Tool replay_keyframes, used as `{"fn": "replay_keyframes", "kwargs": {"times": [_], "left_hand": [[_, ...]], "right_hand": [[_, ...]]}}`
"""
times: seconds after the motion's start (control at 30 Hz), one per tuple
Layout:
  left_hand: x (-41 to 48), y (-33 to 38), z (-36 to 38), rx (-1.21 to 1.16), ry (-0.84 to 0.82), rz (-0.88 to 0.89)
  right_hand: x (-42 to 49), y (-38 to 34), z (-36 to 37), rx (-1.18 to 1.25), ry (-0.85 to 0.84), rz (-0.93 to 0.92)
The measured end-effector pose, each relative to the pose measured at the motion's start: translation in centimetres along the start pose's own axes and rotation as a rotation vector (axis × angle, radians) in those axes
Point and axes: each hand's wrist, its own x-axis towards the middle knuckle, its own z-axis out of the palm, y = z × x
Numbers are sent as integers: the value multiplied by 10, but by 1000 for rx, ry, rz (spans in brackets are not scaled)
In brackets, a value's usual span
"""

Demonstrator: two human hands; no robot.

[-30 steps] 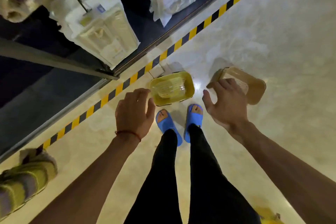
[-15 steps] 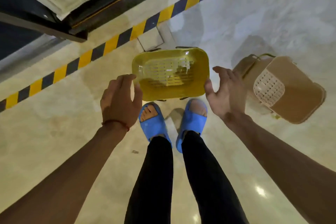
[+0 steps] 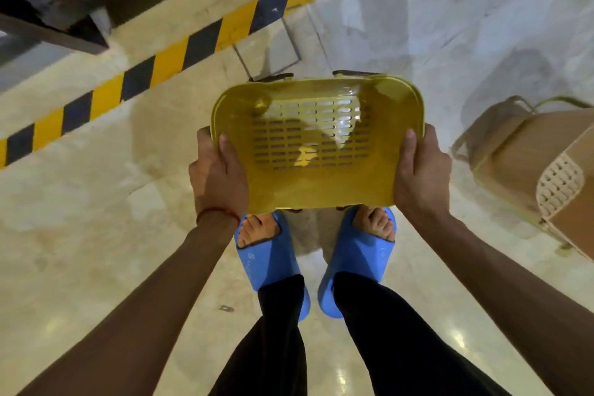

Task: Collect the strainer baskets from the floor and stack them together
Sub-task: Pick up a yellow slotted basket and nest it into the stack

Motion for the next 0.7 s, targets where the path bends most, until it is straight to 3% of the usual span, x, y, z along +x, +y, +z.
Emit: {"fn": "replay_keyframes", "kwargs": {"times": [0.27, 0.7], "left_hand": [[-13, 37, -41, 36, -3, -94], [-111, 132, -259, -14, 74, -97]], "right_hand": [[-14, -36, -37, -13, -25, 9], [-122, -190, -212, -38, -68, -147]]}}
